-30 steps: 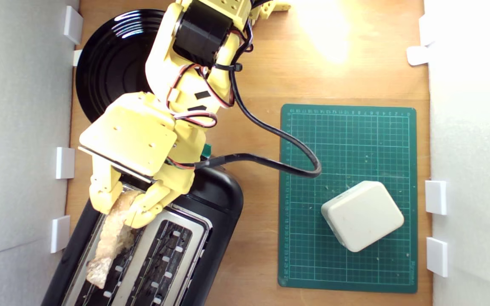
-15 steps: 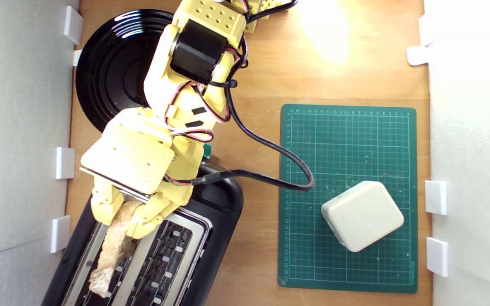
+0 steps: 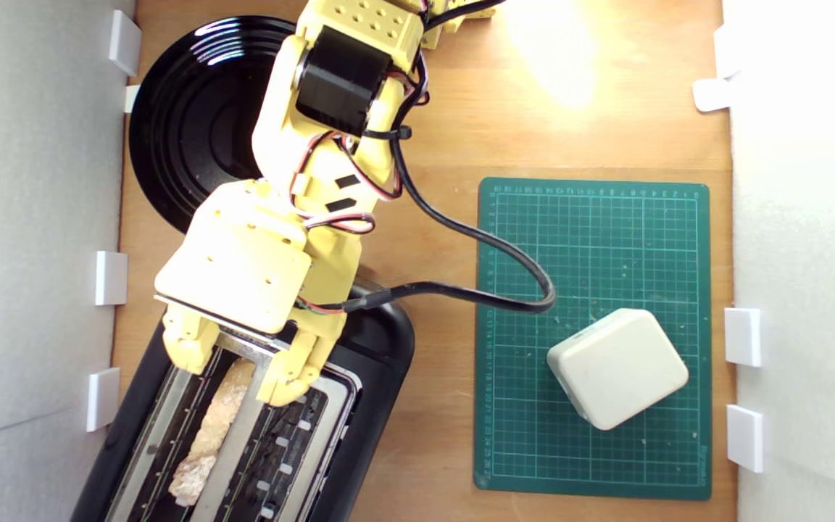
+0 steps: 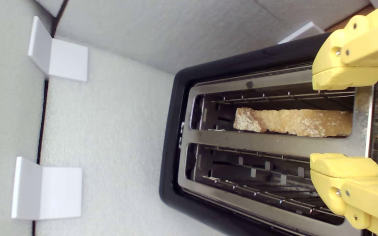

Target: Pick bread and place in toaster

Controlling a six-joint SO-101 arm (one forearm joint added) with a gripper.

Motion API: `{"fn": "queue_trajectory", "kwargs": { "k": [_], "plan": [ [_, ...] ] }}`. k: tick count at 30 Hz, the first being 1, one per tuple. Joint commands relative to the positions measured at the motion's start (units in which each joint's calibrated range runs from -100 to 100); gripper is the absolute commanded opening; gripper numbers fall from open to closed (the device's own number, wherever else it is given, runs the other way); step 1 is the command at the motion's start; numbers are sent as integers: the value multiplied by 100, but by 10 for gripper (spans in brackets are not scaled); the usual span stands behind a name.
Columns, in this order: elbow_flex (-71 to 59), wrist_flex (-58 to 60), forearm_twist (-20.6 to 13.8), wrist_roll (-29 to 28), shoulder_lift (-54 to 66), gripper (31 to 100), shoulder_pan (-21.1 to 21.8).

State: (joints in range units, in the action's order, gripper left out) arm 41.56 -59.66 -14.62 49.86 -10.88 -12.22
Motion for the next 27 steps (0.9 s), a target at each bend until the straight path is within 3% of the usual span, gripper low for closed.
{"fn": "queue_trajectory", "kwargs": {
  "k": [1, 3, 6, 12, 18, 22, 27],
  "plan": [
    [161, 70, 247, 13, 1088, 786, -19],
    [133, 70, 464, -55, 1487, 786, -11],
    [33, 79, 618, -845, 2144, 785, 62],
    [-647, 70, 428, -2566, 3043, 784, 1166],
    [-2599, 62, 519, -4465, 4366, 783, 2076],
    [-3925, 62, 519, -5009, 5297, 783, 2576],
    [-5886, 62, 528, -5130, 6520, 783, 3156]
  ]
}}
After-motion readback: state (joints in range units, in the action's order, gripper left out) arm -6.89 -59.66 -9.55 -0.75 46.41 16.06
